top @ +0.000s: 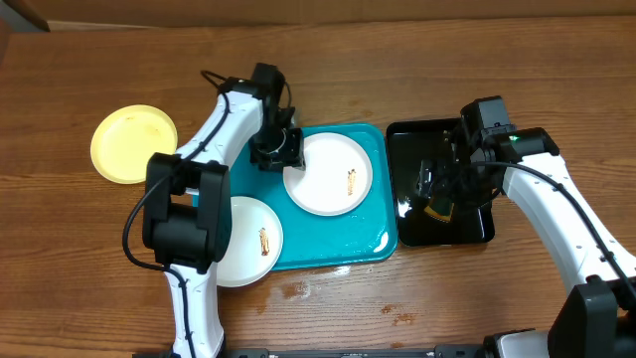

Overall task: Clean dirty plates on tray and stack at the side
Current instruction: 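Move the left gripper back over the teal tray to the white plates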

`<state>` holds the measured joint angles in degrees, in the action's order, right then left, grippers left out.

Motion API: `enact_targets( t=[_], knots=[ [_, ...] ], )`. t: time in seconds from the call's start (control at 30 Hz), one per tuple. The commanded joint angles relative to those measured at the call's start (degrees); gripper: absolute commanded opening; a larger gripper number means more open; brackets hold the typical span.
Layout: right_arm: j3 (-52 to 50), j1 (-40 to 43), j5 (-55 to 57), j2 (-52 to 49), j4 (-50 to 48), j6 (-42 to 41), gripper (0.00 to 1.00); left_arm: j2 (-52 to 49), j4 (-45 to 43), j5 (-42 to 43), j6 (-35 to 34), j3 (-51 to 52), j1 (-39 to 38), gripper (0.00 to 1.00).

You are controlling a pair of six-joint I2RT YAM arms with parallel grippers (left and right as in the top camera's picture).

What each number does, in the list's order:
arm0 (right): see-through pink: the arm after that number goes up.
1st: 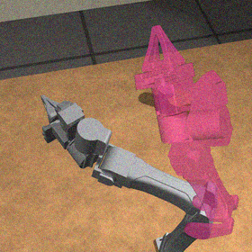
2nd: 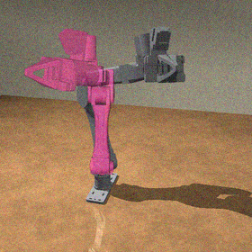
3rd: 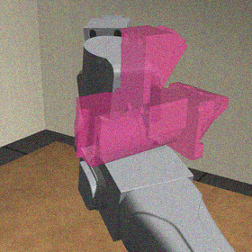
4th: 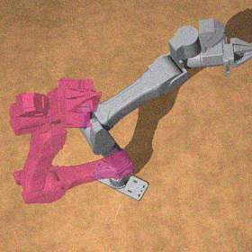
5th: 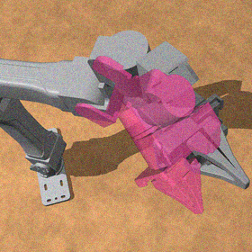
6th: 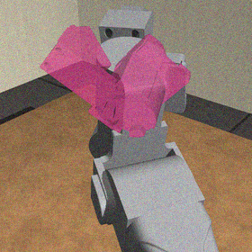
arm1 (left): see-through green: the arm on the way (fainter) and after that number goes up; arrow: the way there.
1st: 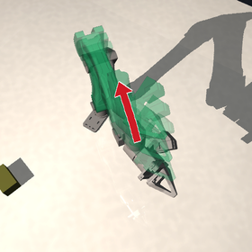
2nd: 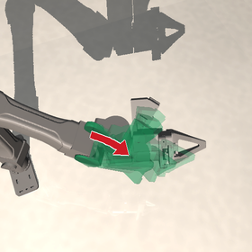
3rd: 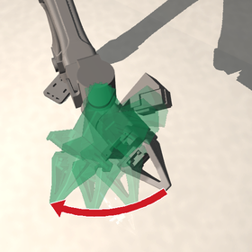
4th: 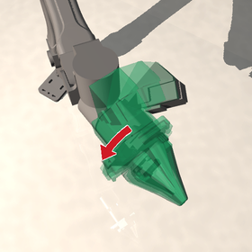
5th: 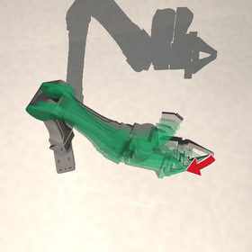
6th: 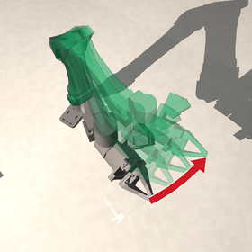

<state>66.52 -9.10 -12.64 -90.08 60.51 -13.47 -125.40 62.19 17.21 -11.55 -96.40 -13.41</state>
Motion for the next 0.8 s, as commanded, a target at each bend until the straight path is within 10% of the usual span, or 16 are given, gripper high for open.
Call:
enact_targets(
  t=[0.0, 0.33, 0.57, 0.77],
  knots=[
    [0.9, -0.2, 0.1, 0.0, -0.2, 0.0, 0.87, 0.6, 3.8, -1.8, 0.6, -7.0, 1.0, 0.46],
    [0.9, -0.2, 0.1, 0.0, -0.2, 0.0, 1.00, 15.7, 17.8, -18.7, -14.4, -10.6, 1.4, 0.45],
    [1.0, -0.2, 0.1, 0.0, -0.2, 0.0, 1.00, 16.8, 23.5, -18.7, -18.8, -5.8, 1.4, 0.05],
    [1.0, -0.2, 0.1, 0.0, -0.2, 0.0, 1.00, 16.8, 19.2, -18.7, -22.4, 4.9, 1.4, 0.04]
  ],
)
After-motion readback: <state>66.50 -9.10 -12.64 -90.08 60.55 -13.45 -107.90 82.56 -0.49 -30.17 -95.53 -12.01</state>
